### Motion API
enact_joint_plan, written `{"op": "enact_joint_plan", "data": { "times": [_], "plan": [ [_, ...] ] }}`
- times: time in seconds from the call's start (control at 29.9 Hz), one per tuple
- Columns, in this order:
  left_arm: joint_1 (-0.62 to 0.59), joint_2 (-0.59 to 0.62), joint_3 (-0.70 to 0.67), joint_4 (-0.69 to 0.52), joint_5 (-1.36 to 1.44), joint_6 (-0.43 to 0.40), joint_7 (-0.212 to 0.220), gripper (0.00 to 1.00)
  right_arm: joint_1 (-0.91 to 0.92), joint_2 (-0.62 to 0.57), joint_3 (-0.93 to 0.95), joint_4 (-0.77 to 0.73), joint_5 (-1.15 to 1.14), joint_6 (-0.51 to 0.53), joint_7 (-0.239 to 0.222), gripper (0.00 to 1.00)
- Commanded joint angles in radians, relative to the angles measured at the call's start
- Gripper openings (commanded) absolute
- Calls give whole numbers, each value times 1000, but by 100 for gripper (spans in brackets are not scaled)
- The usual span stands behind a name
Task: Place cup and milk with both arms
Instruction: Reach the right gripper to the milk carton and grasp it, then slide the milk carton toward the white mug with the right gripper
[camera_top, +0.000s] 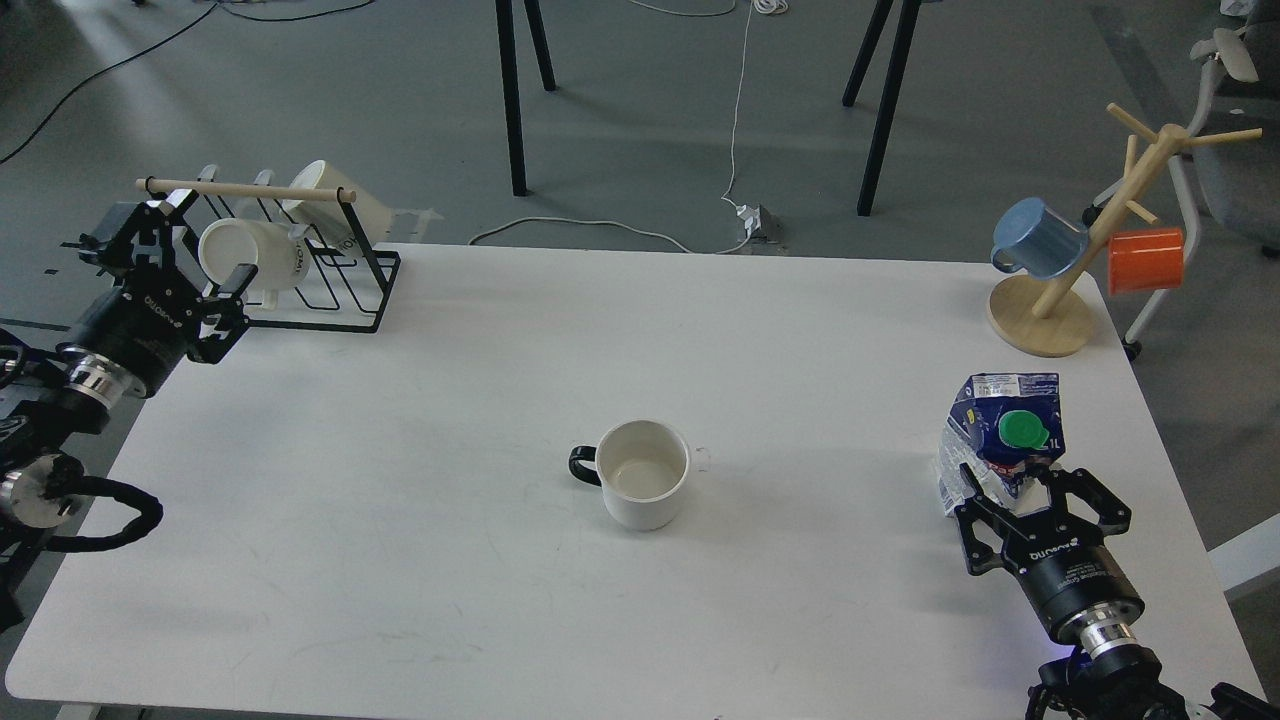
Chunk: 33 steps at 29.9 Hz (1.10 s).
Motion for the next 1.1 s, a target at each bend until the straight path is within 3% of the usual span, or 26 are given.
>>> {"op": "enact_joint_plan", "data": {
  "times": [0.0,0.4,1.07],
  "plan": [
    [11,0,0,0,0,0,0,98,4,20,1,16,-5,0,0,23],
    [15,-2,2,1,65,0,0,98,30,236,-36,64,-234,0,-3,21],
    [29,0,0,1,77,0,0,98,78,331,-108,-53,-256,0,-8,21]
  ]
}}
